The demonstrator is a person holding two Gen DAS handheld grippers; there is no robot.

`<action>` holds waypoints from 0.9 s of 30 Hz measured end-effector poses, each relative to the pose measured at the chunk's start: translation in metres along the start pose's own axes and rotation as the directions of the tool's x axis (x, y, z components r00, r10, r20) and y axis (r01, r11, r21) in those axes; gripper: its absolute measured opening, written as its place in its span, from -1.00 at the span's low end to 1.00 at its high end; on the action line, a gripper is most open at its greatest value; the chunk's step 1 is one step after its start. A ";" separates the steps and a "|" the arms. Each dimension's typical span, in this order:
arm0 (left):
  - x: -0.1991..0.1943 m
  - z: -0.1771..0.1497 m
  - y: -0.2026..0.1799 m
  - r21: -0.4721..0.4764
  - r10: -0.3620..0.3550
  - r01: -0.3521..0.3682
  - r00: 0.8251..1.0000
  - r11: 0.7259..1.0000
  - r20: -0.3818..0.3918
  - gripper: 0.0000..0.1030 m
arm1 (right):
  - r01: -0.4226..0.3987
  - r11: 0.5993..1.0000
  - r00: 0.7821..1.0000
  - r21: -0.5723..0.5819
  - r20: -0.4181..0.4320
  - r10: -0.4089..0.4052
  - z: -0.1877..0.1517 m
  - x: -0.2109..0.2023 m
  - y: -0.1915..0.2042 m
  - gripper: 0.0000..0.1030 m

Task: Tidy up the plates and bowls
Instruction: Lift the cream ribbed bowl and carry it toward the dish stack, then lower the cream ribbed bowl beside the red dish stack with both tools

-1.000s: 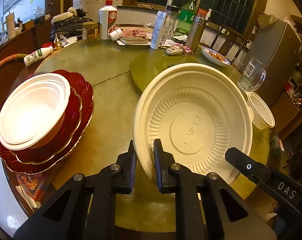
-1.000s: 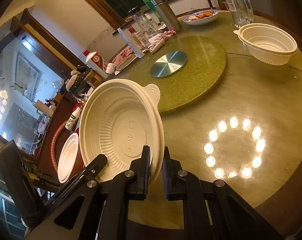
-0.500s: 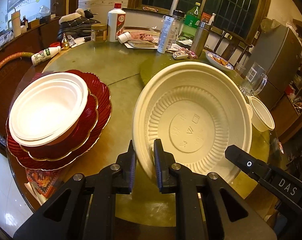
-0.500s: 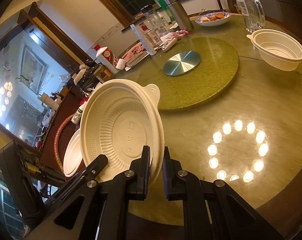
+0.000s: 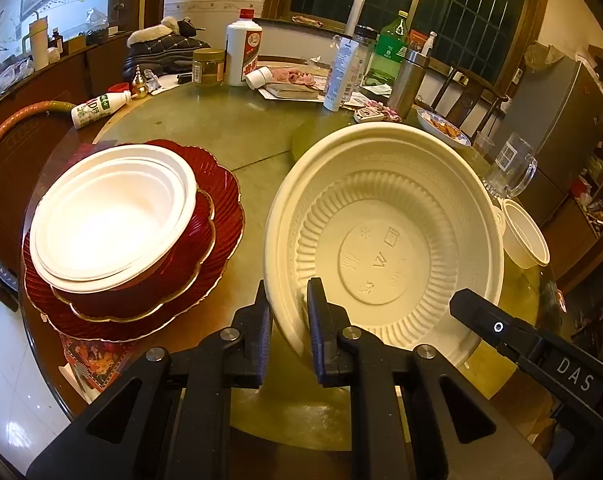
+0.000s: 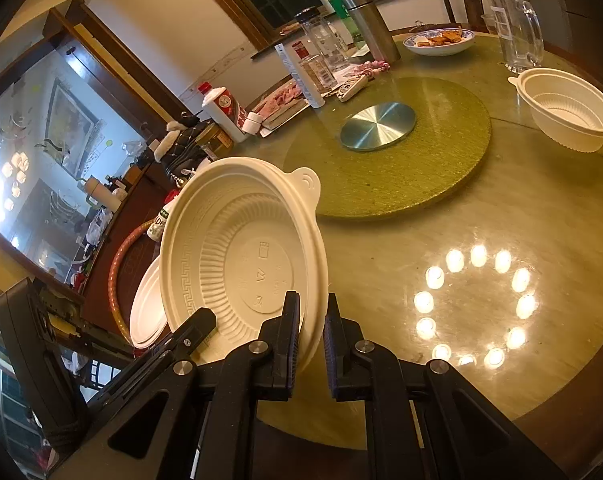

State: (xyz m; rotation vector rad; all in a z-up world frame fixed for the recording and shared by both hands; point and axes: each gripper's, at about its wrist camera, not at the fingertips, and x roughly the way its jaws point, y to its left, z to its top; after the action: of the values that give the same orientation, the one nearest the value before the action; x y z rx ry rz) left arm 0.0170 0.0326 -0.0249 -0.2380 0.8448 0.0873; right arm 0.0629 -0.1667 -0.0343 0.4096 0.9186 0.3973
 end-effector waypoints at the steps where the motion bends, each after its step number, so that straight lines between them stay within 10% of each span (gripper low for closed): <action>1: 0.000 0.000 0.001 -0.001 0.002 -0.002 1.000 1.000 0.000 -0.72 | -0.001 1.000 1.000 -0.001 -0.002 0.001 0.000 0.001 0.001 -0.79; 27: -0.020 0.010 0.047 -0.064 0.048 -0.046 0.998 0.997 0.042 -0.71 | -0.053 0.994 0.998 -0.099 -0.027 0.051 0.002 0.015 0.051 -0.79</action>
State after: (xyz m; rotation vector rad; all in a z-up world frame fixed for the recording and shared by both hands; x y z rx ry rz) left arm 0.0032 0.0806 -0.0114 -0.2741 0.8051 0.1626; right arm 0.0645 -0.1161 -0.0177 0.3388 0.9093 0.4947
